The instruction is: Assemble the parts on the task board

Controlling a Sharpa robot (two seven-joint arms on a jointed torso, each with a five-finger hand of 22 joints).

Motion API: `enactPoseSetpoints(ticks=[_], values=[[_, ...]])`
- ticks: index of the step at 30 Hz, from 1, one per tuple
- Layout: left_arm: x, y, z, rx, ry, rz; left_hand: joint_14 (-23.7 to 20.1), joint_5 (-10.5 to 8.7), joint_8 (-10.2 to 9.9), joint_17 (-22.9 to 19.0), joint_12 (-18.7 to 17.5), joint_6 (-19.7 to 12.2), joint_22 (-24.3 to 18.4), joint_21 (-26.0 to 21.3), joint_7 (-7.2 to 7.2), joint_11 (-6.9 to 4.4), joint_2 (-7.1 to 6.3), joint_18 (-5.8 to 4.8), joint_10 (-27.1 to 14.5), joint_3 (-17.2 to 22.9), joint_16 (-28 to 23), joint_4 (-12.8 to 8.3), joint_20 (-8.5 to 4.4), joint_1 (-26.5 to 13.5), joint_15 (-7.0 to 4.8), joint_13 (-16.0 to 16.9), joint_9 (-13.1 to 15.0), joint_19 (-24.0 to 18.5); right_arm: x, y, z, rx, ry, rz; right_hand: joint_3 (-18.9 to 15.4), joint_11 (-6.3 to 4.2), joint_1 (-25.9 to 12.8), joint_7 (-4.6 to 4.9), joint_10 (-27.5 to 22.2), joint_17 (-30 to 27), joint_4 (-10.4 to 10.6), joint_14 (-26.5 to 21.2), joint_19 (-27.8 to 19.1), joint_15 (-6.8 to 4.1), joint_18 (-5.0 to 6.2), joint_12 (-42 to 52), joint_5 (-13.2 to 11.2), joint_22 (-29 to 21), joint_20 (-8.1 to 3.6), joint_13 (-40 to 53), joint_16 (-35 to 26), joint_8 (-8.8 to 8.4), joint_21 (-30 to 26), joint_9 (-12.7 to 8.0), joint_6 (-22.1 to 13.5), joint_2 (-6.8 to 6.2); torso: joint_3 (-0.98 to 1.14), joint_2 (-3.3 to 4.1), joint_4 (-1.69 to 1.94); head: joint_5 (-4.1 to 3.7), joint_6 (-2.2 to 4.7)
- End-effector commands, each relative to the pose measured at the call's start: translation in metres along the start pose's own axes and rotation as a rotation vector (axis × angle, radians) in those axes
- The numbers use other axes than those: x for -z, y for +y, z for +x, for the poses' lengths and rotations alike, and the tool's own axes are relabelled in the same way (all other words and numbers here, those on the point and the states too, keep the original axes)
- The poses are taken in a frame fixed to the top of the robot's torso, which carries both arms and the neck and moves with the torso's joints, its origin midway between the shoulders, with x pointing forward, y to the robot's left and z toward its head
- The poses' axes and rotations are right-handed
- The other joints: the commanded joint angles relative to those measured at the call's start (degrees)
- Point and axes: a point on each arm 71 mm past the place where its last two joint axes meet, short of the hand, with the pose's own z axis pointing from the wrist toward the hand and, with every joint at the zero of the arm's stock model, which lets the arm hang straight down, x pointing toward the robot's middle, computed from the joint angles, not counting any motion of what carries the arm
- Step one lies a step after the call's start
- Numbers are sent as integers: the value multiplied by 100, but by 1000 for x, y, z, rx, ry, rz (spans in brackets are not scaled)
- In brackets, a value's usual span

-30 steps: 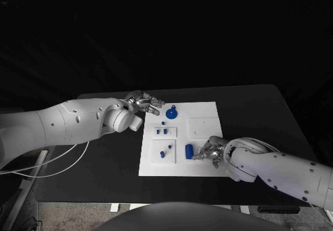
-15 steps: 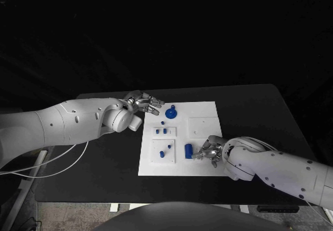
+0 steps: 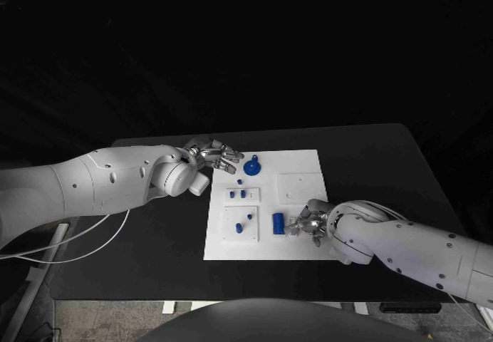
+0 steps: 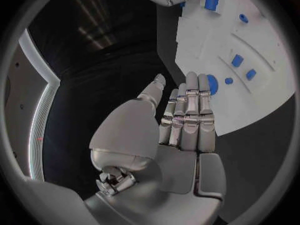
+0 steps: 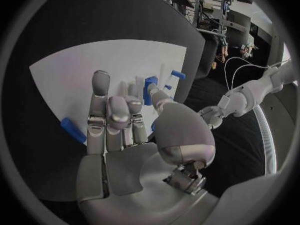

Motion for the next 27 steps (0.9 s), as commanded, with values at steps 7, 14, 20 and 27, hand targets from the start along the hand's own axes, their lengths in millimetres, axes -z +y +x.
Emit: enactPoseSetpoints(ticks=[7,14,20,27], values=[[0,0,3,-9,32,-7,-47,22,1,-8,-15,-34,-6,45,-6,-9,-16,-107,-38,44,-27,-11,24,1,3,-1,1,-36,1,1,4,10,30,-5,-22,-23,-11,-12,-7,-27,20,1,21,-12,-1,23,-20,25,-28,-13,20,8,9,-2,27,-112,3,2,1,-9,10],[0,-1,2,-10,22,4,-41,19,3,-3,-14,-24,-6,61,-10,-13,-10,-107,-25,59,-25,-18,24,-31,1,-1,2,-41,9,-2,-3,-43,6,-64,66,-13,64,7,-16,-78,189,-6,13,-8,-1,31,-50,9,-24,-20,-5,-5,8,-2,-9,-262,9,-3,-7,-25,38],[0,-1,1,-11,16,8,-41,19,3,-3,-14,-24,-6,61,-10,-13,-10,-107,-25,59,-25,-18,24,-31,1,-1,2,-41,24,-7,-25,-80,-4,-117,67,2,117,30,1,-84,165,-5,11,3,6,66,-43,7,-14,9,-5,-31,7,-30,-56,-243,15,-10,-25,-68,81],[-1,-2,2,-10,20,8,-38,15,1,2,-15,-19,-12,70,-12,-14,-9,-110,-18,57,-26,-15,25,-61,1,-1,1,-44,39,-19,-53,-67,2,-153,-183,-26,298,-29,24,-123,39,-16,-23,-20,-8,154,-118,12,-25,117,-41,202,3,462,-128,-101,23,-7,-31,-150,156]])
